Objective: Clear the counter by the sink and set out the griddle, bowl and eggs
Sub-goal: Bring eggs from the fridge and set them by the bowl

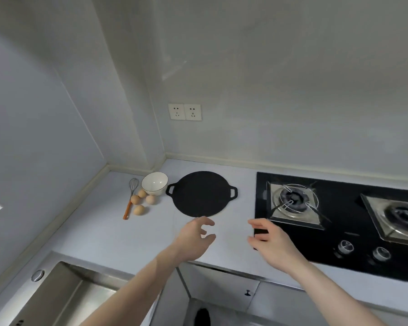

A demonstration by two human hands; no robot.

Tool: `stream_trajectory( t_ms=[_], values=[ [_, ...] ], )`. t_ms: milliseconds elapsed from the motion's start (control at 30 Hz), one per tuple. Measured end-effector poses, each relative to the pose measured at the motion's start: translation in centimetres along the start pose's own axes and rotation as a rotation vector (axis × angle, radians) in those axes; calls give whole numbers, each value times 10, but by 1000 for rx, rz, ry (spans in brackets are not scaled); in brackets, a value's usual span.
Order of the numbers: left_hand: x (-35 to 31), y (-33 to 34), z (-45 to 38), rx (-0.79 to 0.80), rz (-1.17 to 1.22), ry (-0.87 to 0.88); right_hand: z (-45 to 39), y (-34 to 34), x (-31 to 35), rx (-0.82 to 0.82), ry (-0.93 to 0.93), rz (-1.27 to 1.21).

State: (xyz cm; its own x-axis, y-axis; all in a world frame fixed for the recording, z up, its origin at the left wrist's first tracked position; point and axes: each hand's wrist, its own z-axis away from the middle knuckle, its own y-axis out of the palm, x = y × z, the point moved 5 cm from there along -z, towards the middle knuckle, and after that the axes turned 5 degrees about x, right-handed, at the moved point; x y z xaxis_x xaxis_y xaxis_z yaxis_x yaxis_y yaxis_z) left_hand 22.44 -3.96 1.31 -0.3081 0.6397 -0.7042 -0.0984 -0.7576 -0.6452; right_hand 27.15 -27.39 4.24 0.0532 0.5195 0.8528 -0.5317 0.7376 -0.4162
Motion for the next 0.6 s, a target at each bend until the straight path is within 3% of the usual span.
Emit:
stream_trajectory(
  t_ms=[367,500,600],
  values=[
    [-180,149,16,306,-144,411,169,-146,-92,-397,79,-75],
    [-172,164,6,341,-208,388,181,-166,-112,-420,102,-66],
    [-129,153,-1,307,-238,268,163,-154,-106,-327,96,-8]
  ],
)
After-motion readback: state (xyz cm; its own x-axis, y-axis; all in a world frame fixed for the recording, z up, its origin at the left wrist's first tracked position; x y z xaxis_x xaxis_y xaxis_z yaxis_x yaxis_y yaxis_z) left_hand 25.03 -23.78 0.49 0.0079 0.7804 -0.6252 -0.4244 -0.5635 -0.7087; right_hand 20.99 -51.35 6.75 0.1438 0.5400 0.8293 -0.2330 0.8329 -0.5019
